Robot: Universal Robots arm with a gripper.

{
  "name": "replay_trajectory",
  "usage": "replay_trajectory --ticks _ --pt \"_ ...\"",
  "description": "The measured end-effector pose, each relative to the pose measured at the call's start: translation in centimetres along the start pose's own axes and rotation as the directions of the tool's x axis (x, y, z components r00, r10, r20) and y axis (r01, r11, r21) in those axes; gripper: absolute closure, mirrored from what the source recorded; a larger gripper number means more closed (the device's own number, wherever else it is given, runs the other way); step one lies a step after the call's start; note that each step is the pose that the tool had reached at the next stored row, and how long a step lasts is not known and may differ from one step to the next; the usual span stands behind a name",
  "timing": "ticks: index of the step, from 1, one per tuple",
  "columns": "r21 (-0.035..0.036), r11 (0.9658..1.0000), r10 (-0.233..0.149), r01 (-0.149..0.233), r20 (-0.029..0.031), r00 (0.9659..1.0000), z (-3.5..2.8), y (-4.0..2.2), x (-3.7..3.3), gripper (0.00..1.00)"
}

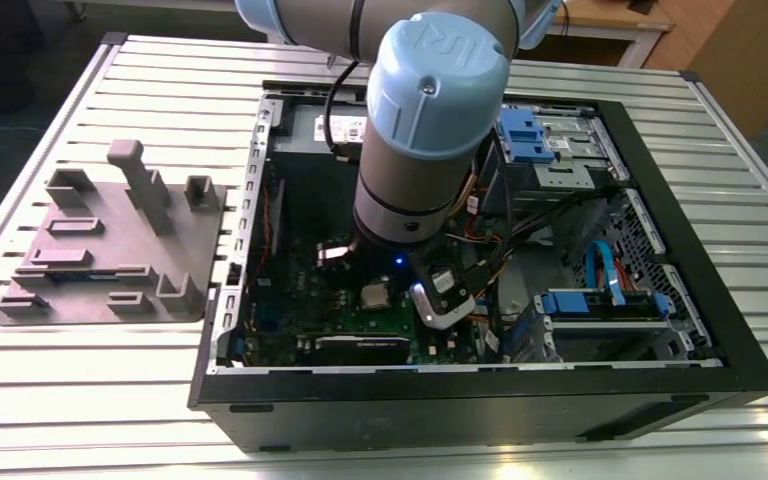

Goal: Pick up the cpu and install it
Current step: 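Place the cpu into insertion slot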

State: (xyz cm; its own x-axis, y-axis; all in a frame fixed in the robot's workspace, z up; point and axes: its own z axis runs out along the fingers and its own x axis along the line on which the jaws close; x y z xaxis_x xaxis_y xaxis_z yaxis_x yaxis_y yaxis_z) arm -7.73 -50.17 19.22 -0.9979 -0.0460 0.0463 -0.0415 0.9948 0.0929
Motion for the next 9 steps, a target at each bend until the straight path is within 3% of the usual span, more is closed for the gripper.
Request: replay_trajectory --ticks 9 --pt "-0.0011 0.9999 0.01 -0.01 0.0008 0.9999 0.15 -0.02 -0.01 0.53"
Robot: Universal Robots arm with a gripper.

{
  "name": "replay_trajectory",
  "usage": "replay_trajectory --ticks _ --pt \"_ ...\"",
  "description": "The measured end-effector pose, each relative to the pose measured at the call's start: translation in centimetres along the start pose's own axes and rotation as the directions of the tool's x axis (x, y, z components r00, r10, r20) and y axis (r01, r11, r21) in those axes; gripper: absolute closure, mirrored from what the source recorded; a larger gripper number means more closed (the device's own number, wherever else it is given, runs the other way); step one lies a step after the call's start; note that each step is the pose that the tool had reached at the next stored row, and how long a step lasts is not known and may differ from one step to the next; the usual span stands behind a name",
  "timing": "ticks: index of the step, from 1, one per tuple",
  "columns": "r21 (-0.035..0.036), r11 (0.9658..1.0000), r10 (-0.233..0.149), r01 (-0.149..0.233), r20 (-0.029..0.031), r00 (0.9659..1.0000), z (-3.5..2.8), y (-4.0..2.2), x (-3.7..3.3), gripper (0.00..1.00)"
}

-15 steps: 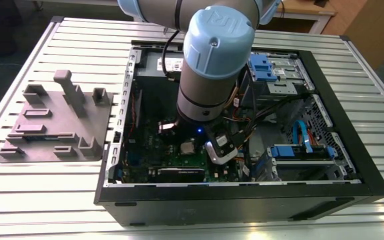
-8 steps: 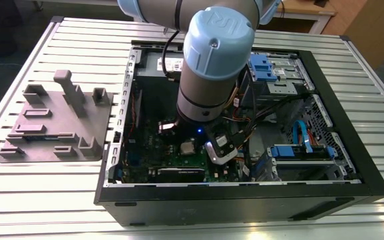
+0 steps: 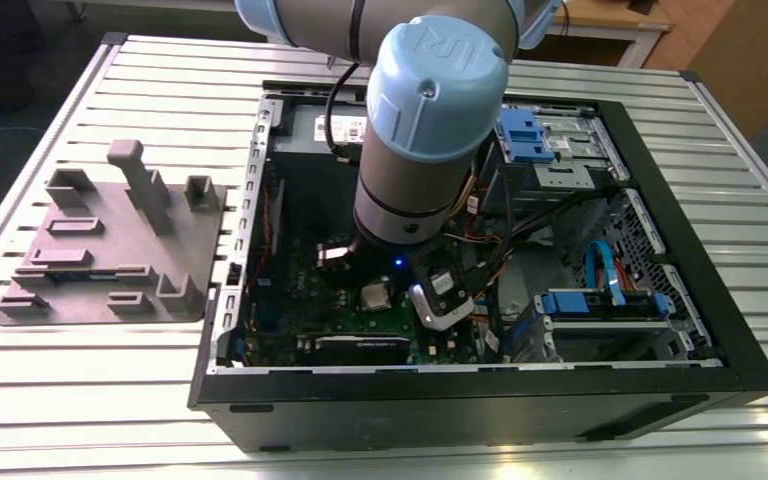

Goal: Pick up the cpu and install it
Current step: 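Place the cpu into insertion slot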

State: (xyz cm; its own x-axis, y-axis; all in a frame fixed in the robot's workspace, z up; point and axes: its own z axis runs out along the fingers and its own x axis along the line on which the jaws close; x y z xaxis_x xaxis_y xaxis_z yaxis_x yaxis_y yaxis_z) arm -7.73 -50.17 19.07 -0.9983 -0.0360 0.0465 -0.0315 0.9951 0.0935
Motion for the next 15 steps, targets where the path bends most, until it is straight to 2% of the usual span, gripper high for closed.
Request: replay_trajectory --ticks 15 --pt "-0.0008 0.9999 0.01 -0.01 0.0003 0.9999 -0.19 0.11 0.01 0.53"
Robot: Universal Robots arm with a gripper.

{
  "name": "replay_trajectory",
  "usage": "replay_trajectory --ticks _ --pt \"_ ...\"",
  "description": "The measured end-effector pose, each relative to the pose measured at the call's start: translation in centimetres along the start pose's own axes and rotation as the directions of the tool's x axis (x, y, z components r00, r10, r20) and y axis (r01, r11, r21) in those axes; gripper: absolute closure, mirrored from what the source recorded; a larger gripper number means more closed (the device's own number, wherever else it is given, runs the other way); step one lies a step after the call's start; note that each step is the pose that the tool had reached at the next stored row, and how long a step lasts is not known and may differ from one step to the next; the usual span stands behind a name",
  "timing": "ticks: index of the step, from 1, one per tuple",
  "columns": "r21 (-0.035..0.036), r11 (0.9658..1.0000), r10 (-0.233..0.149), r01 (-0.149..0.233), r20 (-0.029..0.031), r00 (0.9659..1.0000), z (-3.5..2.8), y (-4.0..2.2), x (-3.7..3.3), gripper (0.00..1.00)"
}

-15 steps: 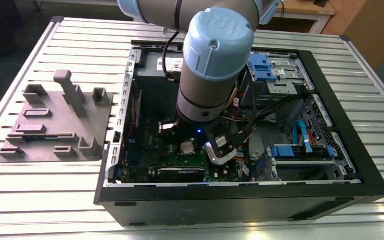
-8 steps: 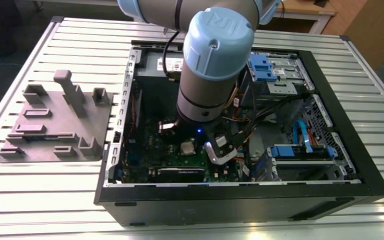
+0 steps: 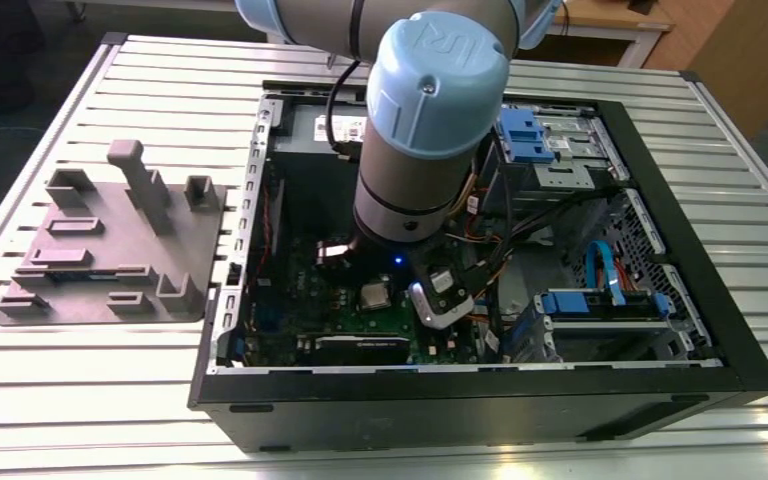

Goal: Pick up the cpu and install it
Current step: 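Place the cpu into insertion slot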

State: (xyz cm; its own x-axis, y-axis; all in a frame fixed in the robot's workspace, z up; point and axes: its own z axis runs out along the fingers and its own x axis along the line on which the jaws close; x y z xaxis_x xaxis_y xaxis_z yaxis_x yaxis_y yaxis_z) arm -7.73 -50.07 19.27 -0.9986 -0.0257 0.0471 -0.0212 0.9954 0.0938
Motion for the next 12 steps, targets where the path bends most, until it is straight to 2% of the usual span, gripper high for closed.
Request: replay_trajectory --ticks 12 --pt "-0.0021 0.9999 0.013 -0.013 0.0008 0.9999 0.13 0.03 0.02 0.53"
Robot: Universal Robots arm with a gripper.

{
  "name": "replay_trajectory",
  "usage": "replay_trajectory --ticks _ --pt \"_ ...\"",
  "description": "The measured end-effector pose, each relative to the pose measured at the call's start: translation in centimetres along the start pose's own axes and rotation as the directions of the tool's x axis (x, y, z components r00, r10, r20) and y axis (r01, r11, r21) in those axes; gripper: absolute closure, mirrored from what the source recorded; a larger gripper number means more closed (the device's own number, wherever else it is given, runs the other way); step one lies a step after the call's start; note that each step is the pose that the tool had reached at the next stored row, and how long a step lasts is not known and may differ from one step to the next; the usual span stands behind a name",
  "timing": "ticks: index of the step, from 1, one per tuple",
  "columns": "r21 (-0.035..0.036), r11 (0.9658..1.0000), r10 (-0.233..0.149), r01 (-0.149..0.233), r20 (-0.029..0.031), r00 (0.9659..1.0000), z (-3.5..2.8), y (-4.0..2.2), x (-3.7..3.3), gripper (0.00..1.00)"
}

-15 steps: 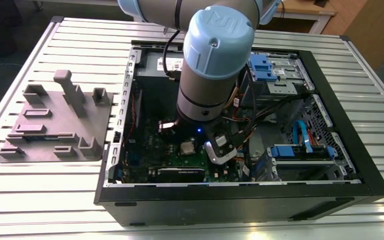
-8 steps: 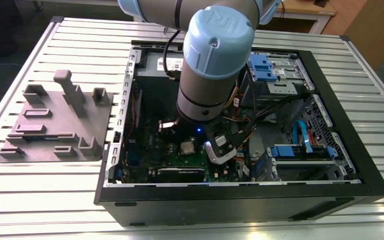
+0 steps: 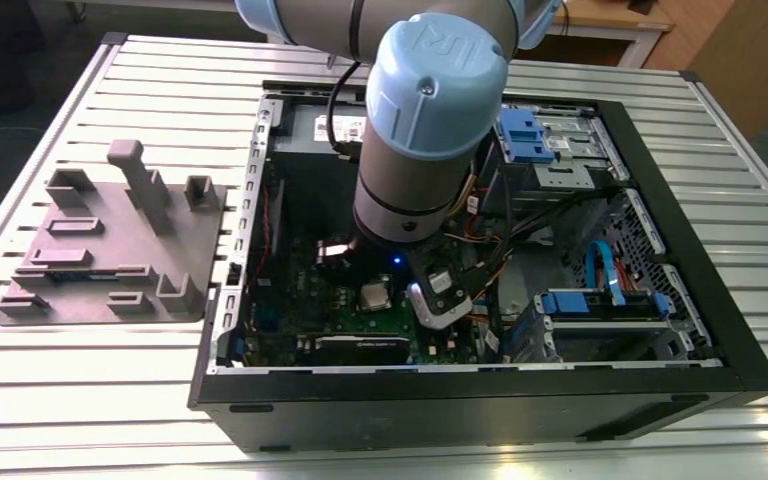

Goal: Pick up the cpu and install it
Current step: 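Place the cpu into insertion slot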

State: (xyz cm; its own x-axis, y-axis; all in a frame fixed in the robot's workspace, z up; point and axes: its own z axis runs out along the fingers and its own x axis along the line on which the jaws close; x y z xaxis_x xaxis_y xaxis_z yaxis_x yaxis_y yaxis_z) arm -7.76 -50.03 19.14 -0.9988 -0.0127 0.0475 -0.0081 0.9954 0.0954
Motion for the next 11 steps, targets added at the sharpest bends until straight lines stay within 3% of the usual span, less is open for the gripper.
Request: replay_trajectory --ticks 4,6,8,9,11 --pt "-0.0001 1.0 0.0 0.0 0.0 1.0 0.1 -0.01 -0.01 0.53" --pt "0.0001 1.0 0.0 0.0 -0.0001 1.0 0.17 -0.02 -0.01 0.46" --pt "0.0002 1.0 0.0 0.0 -0.0001 1.0 0.19 -0.02 -0.01 0.46" --pt "0.0004 1.0 0.0 0.0 -0.0001 1.0 0.19 -0.02 -0.01 0.4" --pt "0.0012 1.0 -0.001 0.001 -0.0001 1.0 0.17 -0.02 -0.01 0.4"
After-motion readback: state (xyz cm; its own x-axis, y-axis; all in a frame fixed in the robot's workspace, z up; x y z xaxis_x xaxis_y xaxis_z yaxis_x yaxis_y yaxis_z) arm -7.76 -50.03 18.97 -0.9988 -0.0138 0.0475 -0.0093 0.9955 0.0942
